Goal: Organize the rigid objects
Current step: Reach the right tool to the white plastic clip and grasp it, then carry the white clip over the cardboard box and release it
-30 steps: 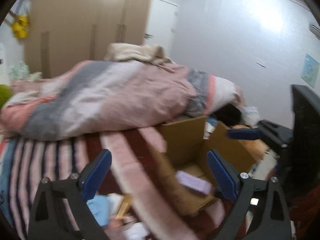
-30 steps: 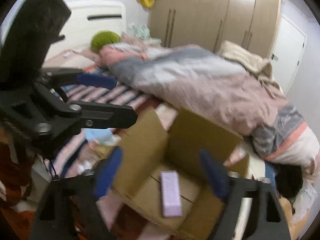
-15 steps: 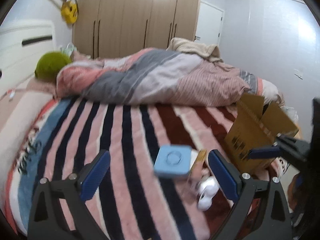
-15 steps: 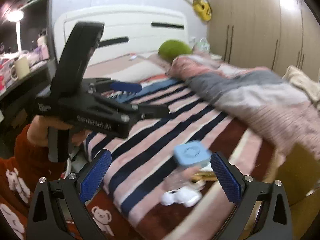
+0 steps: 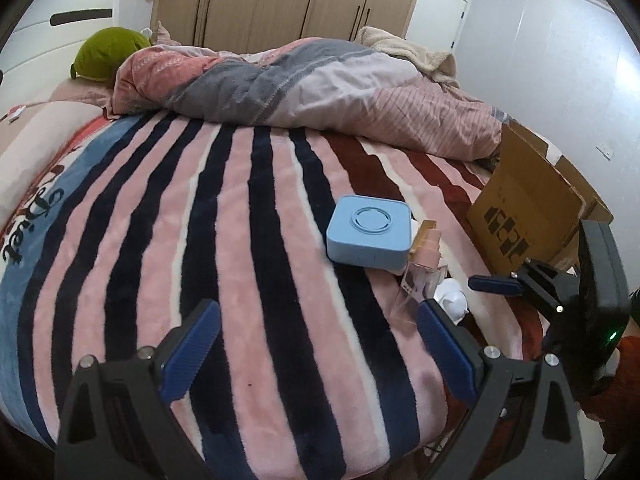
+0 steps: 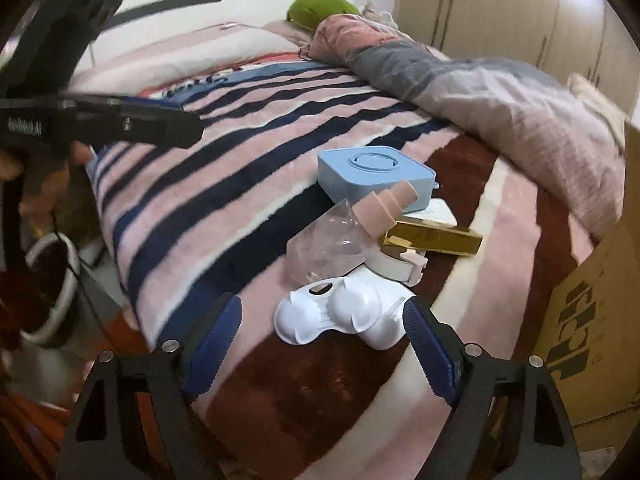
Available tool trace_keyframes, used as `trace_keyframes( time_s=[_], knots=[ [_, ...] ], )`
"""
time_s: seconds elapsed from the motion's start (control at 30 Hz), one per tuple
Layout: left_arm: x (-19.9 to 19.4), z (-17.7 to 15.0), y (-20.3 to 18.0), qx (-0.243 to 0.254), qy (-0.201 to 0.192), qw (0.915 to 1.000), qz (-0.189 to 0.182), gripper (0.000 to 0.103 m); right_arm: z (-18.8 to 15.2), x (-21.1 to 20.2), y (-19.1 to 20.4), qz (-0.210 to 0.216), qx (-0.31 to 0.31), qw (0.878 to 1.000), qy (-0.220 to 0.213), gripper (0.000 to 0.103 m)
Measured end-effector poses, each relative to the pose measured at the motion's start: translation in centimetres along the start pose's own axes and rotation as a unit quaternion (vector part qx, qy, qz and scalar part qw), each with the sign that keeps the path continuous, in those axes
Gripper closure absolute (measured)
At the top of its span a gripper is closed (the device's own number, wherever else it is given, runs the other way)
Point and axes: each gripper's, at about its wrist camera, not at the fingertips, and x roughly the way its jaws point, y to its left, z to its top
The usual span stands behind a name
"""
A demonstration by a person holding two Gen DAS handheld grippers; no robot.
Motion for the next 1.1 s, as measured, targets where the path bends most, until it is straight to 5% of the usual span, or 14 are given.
trace_keyframes(
  time_s=[0.13,0.2,0.33,0.57,0.7,0.93,1.1],
  knots=[
    [-0.3,0.1,-0.1,0.003,-0.003,1.0,-0.005,0.006,-0.4,0.7,1.1,-0.036,-0.043,0.998,0.004,0.028],
    [-0.4,0.3,-0.3,0.004,-0.004,1.0,-0.006,0.006,-0.5,1.1,1.4,-0.048,-0.055,0.997,0.013,0.044],
    [-0.4,0.4,-0.8,0.01,0.002,0.9999,-0.013,0.006,-0.4,0.8,1.3,-0.055,-0.057,0.997,0.003,0.044],
    [-0.7,2.7,-3.7,0.025,0.016,0.9925,-0.118,0.006,2.3,-3.2,0.2,-0.018,-0.03,0.998,-0.052,0.044],
    [-1.1,5.4,-6.5,0.048,0.019,0.9836,-0.173,0.025,4.7,-6.3,-0.4,-0.006,-0.024,0.996,-0.088,0.044],
    [-1.2,10.0,-12.2,0.109,0.015,0.9735,-0.201,0.067,6.9,-10.9,-3.3,-0.025,-0.003,0.991,-0.135,0.044],
    [-0.4,12.4,-16.5,0.144,0.013,0.967,-0.209,0.068,6.4,-12.8,-6.7,-0.052,0.024,0.988,-0.143,0.044]
  ],
)
